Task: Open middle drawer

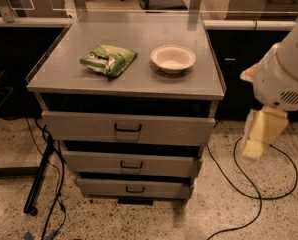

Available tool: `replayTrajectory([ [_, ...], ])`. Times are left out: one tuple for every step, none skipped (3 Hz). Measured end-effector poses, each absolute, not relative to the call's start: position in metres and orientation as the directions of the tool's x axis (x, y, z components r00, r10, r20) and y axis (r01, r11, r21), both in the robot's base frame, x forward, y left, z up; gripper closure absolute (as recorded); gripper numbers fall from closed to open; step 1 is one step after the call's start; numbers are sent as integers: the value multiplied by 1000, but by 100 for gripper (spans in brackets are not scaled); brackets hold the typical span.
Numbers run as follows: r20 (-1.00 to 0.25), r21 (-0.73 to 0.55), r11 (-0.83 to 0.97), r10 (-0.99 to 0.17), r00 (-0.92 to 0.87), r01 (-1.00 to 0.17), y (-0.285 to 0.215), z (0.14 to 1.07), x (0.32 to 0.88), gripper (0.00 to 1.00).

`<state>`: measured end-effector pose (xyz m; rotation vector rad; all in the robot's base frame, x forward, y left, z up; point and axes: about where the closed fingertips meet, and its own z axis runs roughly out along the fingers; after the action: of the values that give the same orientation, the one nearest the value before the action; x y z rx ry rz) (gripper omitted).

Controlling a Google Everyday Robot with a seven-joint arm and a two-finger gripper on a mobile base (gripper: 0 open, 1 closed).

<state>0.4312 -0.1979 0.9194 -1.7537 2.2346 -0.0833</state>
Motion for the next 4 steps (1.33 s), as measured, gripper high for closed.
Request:
replayTrajectory([
  [-196, -195, 240, -960, -202, -951, -182, 880, 432, 0],
  [-196, -194, 240, -960, -202, -951, -182, 880, 432, 0],
  [-176, -138, 235, -962, -209, -962, -170, 844, 418, 0],
  [-177, -57, 240, -958, -227, -969, -147, 791, 404, 0],
])
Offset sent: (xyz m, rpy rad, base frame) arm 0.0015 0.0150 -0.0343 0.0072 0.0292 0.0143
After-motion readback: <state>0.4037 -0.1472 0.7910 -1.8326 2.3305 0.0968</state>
